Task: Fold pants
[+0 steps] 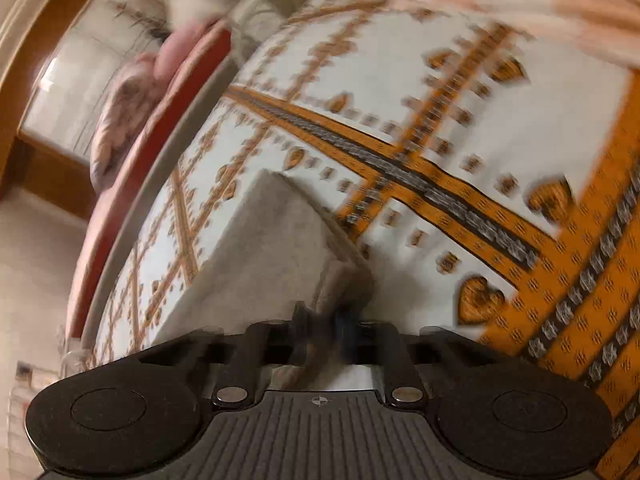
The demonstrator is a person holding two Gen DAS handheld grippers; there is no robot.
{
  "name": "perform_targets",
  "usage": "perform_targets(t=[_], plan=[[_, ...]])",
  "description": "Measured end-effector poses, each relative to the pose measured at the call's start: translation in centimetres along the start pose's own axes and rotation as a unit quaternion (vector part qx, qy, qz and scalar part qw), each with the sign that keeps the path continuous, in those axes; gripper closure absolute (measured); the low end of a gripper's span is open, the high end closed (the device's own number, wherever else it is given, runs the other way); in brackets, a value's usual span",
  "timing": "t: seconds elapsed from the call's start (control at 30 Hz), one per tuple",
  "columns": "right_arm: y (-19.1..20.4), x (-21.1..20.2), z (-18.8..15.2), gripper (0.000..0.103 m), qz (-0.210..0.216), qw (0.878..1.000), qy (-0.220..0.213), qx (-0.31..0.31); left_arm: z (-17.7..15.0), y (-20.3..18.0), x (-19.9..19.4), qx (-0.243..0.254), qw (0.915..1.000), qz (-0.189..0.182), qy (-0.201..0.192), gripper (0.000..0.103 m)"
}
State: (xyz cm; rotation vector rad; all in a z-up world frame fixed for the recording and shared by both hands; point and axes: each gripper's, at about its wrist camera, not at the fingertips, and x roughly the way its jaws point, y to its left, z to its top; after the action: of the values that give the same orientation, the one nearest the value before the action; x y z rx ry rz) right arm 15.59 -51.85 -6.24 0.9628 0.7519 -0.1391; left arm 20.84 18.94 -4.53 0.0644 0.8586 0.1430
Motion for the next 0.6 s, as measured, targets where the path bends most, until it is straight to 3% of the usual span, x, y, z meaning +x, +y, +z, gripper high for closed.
perform_targets(t=[0.07,0.13,0.2,0.27,0.37,0.43,0.5,0.6], plan=[[0.7,-1.8,0.1,0.09,0.054,0.998,-0.041,0.006,-0.1,-0.1,0.0,0.004,1.0,0.001,0.0,0.008],[1.2,-2.8,-0.1,0.09,0.067,0.996,-0.061,-0.002,-0.2,-0.1,0.1,0.006,1.0,0.001,0.0,0.008],[0.6,-1.6,0.0,0.09,0.013,0.999,-0.037,-0.009,-0.1,-0.1,0.2,0.005,1.0,-0.001,0.001,0.007],[-0.8,1.5,-0.5,0.091,-0.056,0.998,0.025,-0.01,-0.1,-0.1,0.2,0.004,1.0,0.0,0.002,0.007],[0.3,0.7,-0.4,0.088,-0.044,0.999,0.004,-0.03,0.2,-0.4,-0.1,0.001,1.0,0.009,0.003,0.008],[0.0,0.6,-0.7,0.072,-0.038,0.999,0.011,-0.007,0.7,-0.8,-1.2,-0.026,0.9995,-0.01,-0.011,0.012],[-0.3,0.0,-0.8,0.046,-0.02,1.0,0.006,0.016,1.4,-2.3,-2.6,-0.054,0.9968,-0.054,-0.023,0.012],[0.5,-1.8,-1.3,0.038,-0.006,1.0,-0.013,0.01,1.5,-7.5,-4.3,-0.038,0.996,-0.063,-0.051,0.012]])
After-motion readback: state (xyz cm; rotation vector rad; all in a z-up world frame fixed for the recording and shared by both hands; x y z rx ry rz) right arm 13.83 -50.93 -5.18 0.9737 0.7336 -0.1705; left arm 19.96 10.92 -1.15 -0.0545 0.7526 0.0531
